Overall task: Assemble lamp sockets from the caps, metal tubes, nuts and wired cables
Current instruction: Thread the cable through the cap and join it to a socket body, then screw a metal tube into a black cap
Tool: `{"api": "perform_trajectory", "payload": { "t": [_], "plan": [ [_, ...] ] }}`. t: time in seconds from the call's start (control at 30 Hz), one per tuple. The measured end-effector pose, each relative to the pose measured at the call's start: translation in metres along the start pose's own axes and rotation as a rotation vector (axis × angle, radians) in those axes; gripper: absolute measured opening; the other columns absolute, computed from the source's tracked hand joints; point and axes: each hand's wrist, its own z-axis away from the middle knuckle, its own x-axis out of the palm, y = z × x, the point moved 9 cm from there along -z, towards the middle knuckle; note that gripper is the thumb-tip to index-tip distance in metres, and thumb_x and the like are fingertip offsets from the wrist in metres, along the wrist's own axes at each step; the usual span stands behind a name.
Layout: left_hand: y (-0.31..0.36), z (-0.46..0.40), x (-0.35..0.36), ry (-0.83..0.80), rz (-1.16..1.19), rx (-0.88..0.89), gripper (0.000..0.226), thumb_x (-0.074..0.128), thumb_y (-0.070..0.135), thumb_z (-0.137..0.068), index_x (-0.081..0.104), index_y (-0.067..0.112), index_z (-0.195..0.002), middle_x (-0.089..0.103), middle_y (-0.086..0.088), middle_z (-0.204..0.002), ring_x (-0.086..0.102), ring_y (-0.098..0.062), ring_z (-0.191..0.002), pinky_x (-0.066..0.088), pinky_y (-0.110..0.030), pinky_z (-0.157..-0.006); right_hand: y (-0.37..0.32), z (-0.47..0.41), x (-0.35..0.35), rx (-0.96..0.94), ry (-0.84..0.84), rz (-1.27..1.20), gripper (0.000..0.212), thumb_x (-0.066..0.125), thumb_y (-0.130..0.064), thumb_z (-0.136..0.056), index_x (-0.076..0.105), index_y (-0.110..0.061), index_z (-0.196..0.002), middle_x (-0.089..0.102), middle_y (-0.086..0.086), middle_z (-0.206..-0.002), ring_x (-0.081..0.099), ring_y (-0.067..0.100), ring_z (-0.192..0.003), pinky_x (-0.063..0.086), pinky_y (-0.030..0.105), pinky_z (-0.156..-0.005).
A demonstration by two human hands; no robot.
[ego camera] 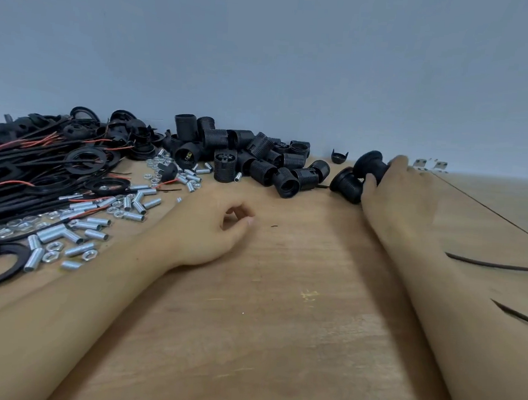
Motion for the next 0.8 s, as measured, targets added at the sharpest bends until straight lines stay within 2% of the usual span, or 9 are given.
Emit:
{"api": "perform_trajectory", "payload": {
  "t": [0.07, 0.13, 0.23, 0.3, 0.37, 0.43, 0.5, 0.67, 0.8],
  "plan": [
    [-0.004, 0.001, -0.001, -0.004, -0.034, -0.008, 0.012, 0.063, 0.027, -0.092, 0.073, 0.024, -0.099, 0.062, 0.022, -0.09, 0.051, 0.015, -0.093, 0.037, 0.0, -0.073, 0.007, 0.0, 0.008, 0.041, -0.062, 0.035, 0.039, 0.047, -0.035, -0.099, 0.056, 0.0, -0.115, 0.058, 0.023, -0.121, 0.045, 0.041, -0.119, 0.037, 0.045, -0.09],
    [-0.005, 0.0, -0.004, 0.008, -0.071, -0.001, 0.013, 0.062, 0.029, -0.092, 0.073, 0.025, -0.099, 0.064, 0.02, -0.09, 0.053, 0.005, -0.092, 0.039, -0.008, -0.077, 0.011, -0.002, 0.014, 0.061, -0.12, 0.03, 0.044, 0.045, -0.038, -0.099, 0.058, 0.001, -0.117, 0.054, 0.023, -0.127, 0.042, 0.04, -0.123, 0.036, 0.047, -0.098],
    [-0.009, -0.002, -0.01, 0.012, -0.239, -0.055, 0.021, 0.055, 0.036, -0.092, 0.07, 0.026, -0.104, 0.066, 0.008, -0.101, 0.053, -0.015, -0.102, 0.044, -0.037, -0.092, 0.002, -0.004, 0.008, -0.003, -0.068, -0.023, 0.047, 0.048, -0.038, -0.098, 0.054, 0.0, -0.124, 0.052, 0.022, -0.131, 0.041, 0.04, -0.124, 0.034, 0.047, -0.102],
    [-0.023, -0.002, -0.019, -0.003, -0.485, -0.208, 0.03, 0.049, 0.039, -0.093, 0.065, 0.028, -0.115, 0.061, 0.002, -0.118, 0.048, -0.023, -0.114, 0.039, -0.043, -0.101, -0.016, -0.001, 0.0, -0.126, -0.001, -0.119, 0.044, 0.052, -0.034, -0.097, 0.056, -0.003, -0.127, 0.053, 0.02, -0.131, 0.041, 0.04, -0.123, 0.033, 0.044, -0.102],
    [-0.046, 0.003, -0.038, 0.006, -0.665, -0.419, 0.038, 0.045, 0.04, -0.093, 0.058, 0.024, -0.124, 0.053, -0.006, -0.132, 0.041, -0.031, -0.123, 0.032, -0.046, -0.102, -0.039, 0.008, -0.004, -0.269, 0.014, -0.207, 0.037, 0.056, -0.031, -0.095, 0.063, -0.006, -0.121, 0.058, 0.018, -0.125, 0.043, 0.038, -0.12, 0.034, 0.041, -0.099],
    [-0.072, 0.015, -0.059, 0.015, -0.708, -0.636, 0.046, 0.047, 0.043, -0.092, 0.053, 0.018, -0.13, 0.047, -0.013, -0.137, 0.039, -0.038, -0.127, 0.032, -0.05, -0.102, -0.061, 0.02, -0.006, -0.411, 0.017, -0.28, 0.029, 0.061, -0.027, -0.094, 0.068, -0.006, -0.112, 0.063, 0.015, -0.118, 0.046, 0.037, -0.117, 0.036, 0.039, -0.097],
    [-0.094, 0.025, -0.071, -0.01, -0.695, -0.771, 0.047, 0.049, 0.045, -0.094, 0.054, 0.015, -0.13, 0.049, -0.016, -0.136, 0.042, -0.04, -0.126, 0.034, -0.051, -0.102, -0.076, 0.03, -0.007, -0.508, 0.012, -0.34, 0.025, 0.063, -0.024, -0.093, 0.069, -0.007, -0.111, 0.065, 0.012, -0.114, 0.048, 0.034, -0.116, 0.037, 0.037, -0.097],
    [-0.107, 0.022, -0.077, 0.008, -0.631, -0.728, 0.029, 0.052, 0.041, -0.098, 0.067, 0.023, -0.115, 0.06, -0.01, -0.124, 0.052, -0.036, -0.117, 0.037, -0.048, -0.098, -0.089, 0.04, -0.007, -0.591, -0.039, -0.417, 0.021, 0.063, -0.023, -0.094, 0.072, -0.01, -0.107, 0.068, 0.005, -0.106, 0.052, 0.029, -0.111, 0.035, 0.028, -0.093],
    [-0.103, 0.018, -0.076, 0.016, -0.541, -0.648, 0.015, 0.061, 0.039, -0.095, 0.073, 0.032, -0.099, 0.064, -0.005, -0.119, 0.057, -0.033, -0.111, 0.042, -0.047, -0.097, -0.089, 0.043, -0.006, -0.595, -0.087, -0.453, 0.017, 0.062, -0.023, -0.094, 0.073, -0.013, -0.103, 0.069, 0.001, -0.099, 0.053, 0.027, -0.107, 0.035, 0.027, -0.089]
  ]
}}
